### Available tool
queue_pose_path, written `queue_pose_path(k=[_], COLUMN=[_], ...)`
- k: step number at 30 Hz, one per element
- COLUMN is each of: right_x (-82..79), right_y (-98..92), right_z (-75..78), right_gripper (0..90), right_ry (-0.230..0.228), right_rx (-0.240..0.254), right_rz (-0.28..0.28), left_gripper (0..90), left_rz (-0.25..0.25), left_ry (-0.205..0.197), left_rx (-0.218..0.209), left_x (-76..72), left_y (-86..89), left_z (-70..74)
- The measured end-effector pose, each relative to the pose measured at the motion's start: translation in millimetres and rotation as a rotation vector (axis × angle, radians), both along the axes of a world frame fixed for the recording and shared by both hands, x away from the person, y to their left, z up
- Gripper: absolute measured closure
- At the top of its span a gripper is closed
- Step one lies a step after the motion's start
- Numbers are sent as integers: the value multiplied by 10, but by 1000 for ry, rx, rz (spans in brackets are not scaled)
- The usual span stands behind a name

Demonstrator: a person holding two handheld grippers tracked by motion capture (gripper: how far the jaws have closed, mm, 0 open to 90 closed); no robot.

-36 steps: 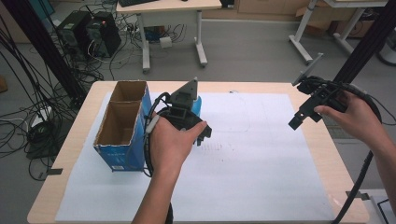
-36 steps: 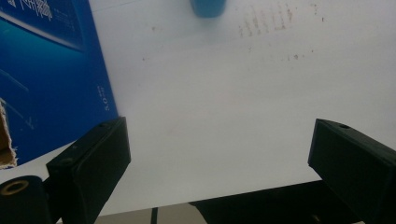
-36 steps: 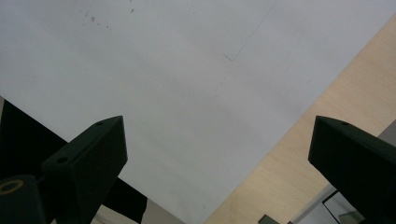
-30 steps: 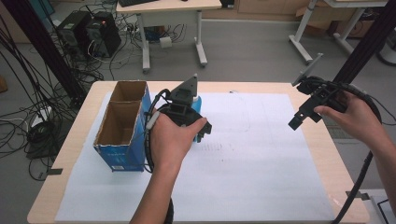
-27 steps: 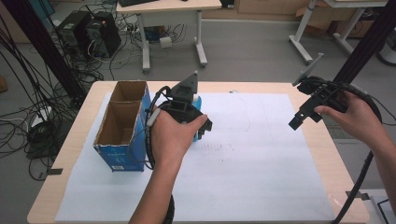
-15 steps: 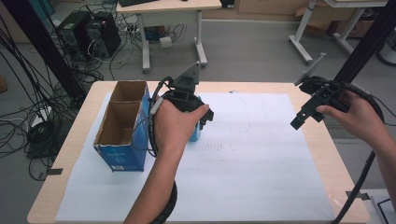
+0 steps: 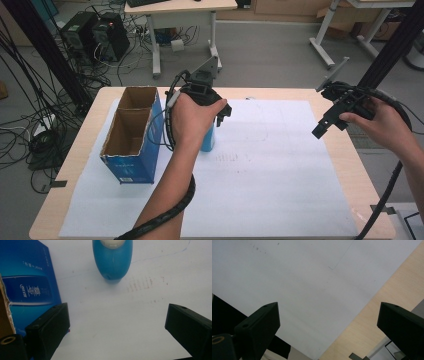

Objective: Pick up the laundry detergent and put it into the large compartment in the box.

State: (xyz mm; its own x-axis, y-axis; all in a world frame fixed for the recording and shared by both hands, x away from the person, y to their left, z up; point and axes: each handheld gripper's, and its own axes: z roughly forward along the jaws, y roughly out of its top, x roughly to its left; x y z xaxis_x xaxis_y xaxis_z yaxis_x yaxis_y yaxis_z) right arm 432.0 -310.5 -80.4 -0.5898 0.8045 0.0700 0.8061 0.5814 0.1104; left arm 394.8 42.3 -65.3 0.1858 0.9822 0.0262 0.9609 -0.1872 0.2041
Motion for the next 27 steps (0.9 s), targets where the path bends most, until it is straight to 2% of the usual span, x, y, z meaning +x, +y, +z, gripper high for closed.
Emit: queue_pose_path(k=[12, 17, 27], right_x=[40, 60, 119], right_y=[2, 0, 29], right_z=[-19, -29, -38], right_gripper=[45, 45, 45], right_ry=[3, 4, 10], right_rx=[-4, -6, -8], right_rz=[-2, -9, -9], left_gripper=[61, 62, 61], left_rz=[-1, -11, -1], left_ry=[-1, -4, -3], left_rx=[-13, -3, -3], left_x=[234, 340, 505], left_y=[-19, -79, -77], left_z=[-45, -41, -55])
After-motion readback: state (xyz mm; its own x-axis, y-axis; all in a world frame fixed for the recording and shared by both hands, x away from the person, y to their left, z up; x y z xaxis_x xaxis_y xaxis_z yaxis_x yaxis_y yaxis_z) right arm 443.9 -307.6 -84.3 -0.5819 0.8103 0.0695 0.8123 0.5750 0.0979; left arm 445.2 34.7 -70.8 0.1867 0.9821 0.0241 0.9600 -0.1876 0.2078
